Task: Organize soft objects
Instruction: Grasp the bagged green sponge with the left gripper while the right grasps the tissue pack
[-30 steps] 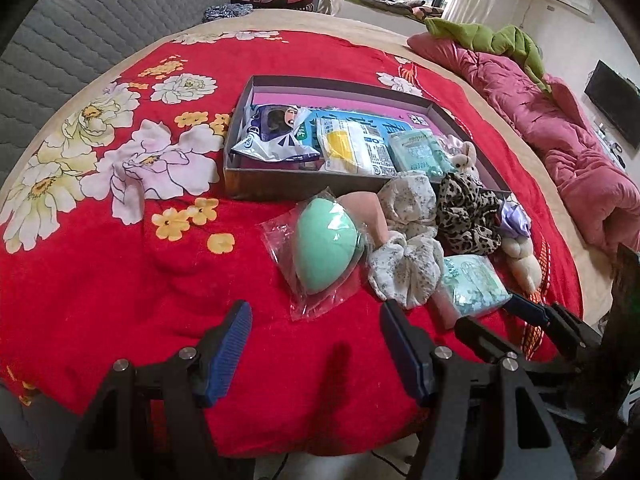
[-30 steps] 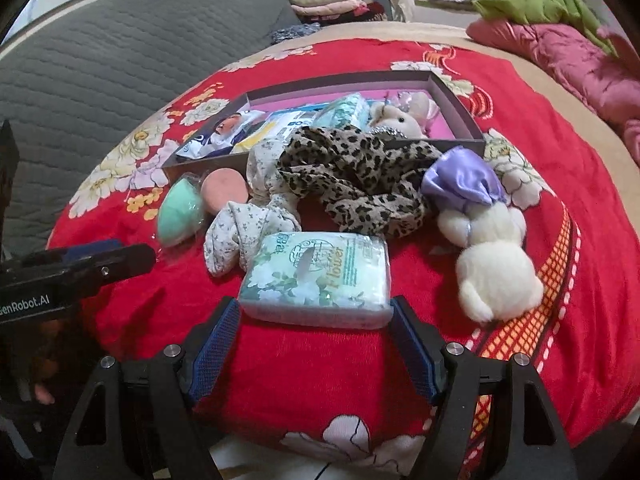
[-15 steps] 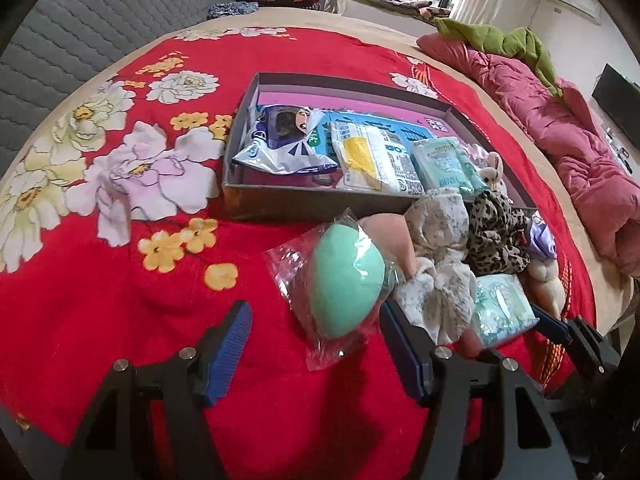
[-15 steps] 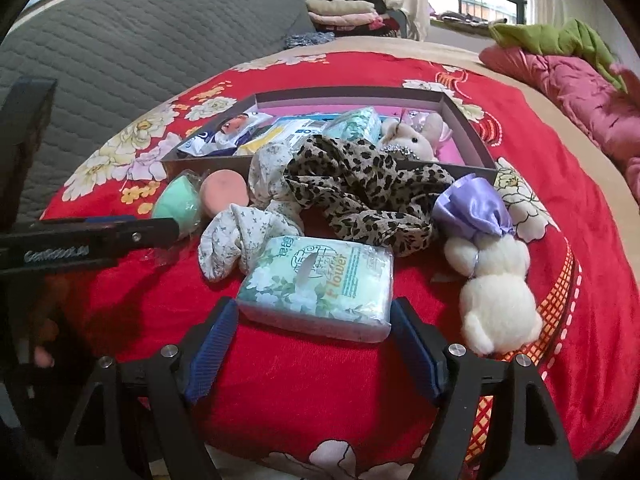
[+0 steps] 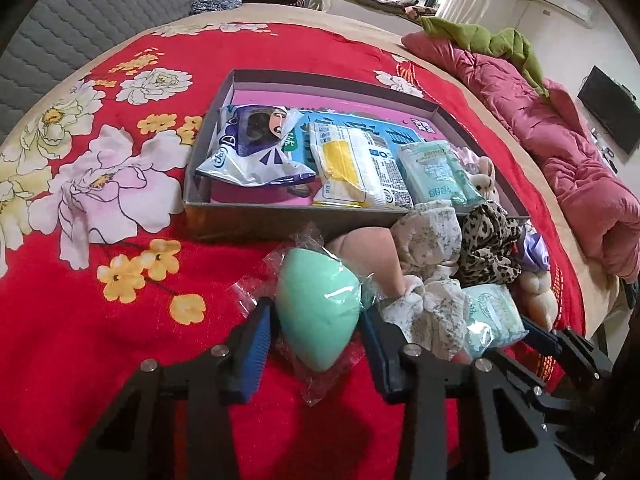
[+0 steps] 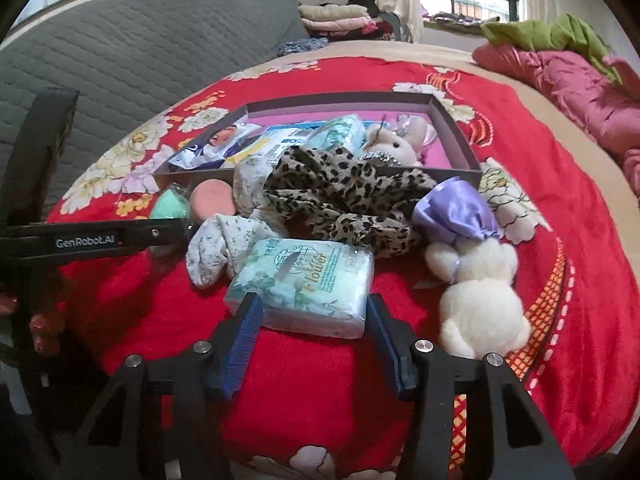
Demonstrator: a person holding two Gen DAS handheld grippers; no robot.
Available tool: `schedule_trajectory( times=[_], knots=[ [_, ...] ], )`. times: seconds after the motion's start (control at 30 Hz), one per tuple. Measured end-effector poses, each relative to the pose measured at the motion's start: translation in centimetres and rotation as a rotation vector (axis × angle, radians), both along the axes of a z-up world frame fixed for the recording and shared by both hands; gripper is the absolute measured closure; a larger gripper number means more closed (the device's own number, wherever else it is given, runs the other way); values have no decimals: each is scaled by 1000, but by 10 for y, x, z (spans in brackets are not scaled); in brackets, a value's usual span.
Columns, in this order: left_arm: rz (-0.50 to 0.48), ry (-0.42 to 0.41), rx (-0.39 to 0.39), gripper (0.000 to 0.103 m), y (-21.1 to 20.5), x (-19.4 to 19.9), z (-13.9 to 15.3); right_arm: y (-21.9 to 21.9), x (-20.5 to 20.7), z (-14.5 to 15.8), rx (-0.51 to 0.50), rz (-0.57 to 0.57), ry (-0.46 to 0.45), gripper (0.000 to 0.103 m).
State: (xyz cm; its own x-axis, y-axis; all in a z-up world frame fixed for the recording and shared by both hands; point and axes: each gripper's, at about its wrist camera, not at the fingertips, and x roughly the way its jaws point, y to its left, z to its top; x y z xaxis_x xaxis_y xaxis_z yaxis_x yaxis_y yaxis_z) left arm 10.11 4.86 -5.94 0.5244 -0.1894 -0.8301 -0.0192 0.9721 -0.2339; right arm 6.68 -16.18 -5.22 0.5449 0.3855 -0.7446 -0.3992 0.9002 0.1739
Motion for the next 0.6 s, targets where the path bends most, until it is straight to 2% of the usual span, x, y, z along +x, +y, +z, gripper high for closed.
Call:
schedule_trajectory(
  times=[0.07, 0.23, 0.5, 0.6],
  knots=[
    [0, -4, -10, 61, 1, 0, 0, -1, 2, -1, 23, -4, 17, 32],
    [10, 3, -60, 61, 7, 1, -3, 2, 10, -9, 33, 2, 48, 27],
    [10, -3, -84, 61, 10, 2, -6, 9, 17, -12, 37, 74, 19, 27],
    [10, -4, -93, 61, 11, 2, -6, 6, 15, -9, 53, 85, 10, 39]
  ],
)
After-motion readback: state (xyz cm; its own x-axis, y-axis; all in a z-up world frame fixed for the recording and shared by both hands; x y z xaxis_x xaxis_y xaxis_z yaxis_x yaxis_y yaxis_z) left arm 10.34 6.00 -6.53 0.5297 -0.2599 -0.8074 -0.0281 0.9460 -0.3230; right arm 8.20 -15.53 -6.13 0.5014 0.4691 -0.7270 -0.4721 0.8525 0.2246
